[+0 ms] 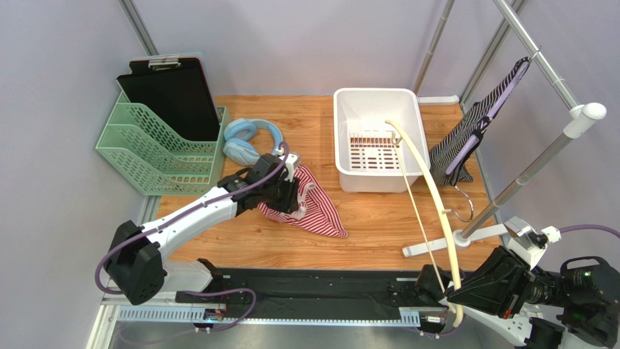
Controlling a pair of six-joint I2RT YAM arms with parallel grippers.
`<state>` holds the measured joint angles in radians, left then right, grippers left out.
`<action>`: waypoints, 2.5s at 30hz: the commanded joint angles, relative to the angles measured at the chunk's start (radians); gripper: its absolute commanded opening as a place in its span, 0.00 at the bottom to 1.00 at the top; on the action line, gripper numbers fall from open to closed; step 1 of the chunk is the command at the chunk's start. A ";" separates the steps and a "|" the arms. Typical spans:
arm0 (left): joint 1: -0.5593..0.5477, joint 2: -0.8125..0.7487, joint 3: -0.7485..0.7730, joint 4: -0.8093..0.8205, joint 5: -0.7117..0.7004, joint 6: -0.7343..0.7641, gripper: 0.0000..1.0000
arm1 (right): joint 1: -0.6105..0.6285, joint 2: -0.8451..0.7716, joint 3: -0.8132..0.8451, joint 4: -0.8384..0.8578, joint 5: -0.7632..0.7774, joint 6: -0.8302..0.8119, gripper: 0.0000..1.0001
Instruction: Remove the tank top from the hanger
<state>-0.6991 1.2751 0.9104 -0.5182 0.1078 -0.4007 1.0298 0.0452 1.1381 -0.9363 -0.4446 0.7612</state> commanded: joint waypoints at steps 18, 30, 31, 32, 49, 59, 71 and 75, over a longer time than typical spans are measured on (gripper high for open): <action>-0.154 0.265 -0.073 0.204 -0.355 -0.136 0.79 | 0.001 -0.038 -0.061 0.114 0.081 0.006 0.00; -0.154 0.349 -0.169 0.333 -0.286 -0.268 0.25 | 0.001 -0.080 -0.077 0.099 0.098 0.035 0.00; -0.154 0.330 -0.171 0.328 -0.290 -0.270 0.20 | 0.004 -0.082 -0.074 0.088 0.096 0.035 0.00; -0.154 0.313 -0.171 0.316 -0.302 -0.268 0.16 | 0.001 -0.087 -0.071 0.085 0.099 0.036 0.00; -0.154 -0.094 0.434 -0.163 -0.499 0.063 0.00 | 0.003 -0.099 -0.026 0.018 0.090 -0.017 0.00; -0.152 0.067 0.968 -0.062 -0.335 0.299 0.00 | 0.001 -0.099 0.029 0.025 0.090 -0.048 0.00; -0.154 0.475 1.343 0.124 -0.114 0.247 0.00 | 0.003 -0.097 0.104 0.050 0.149 -0.043 0.00; -0.154 0.584 1.320 0.184 -0.114 0.198 0.00 | 0.001 -0.097 0.104 0.053 0.164 -0.022 0.00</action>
<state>-0.8497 1.7748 2.2208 -0.4465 -0.0544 -0.1520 1.0298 0.0139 1.2266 -0.9581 -0.3119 0.7399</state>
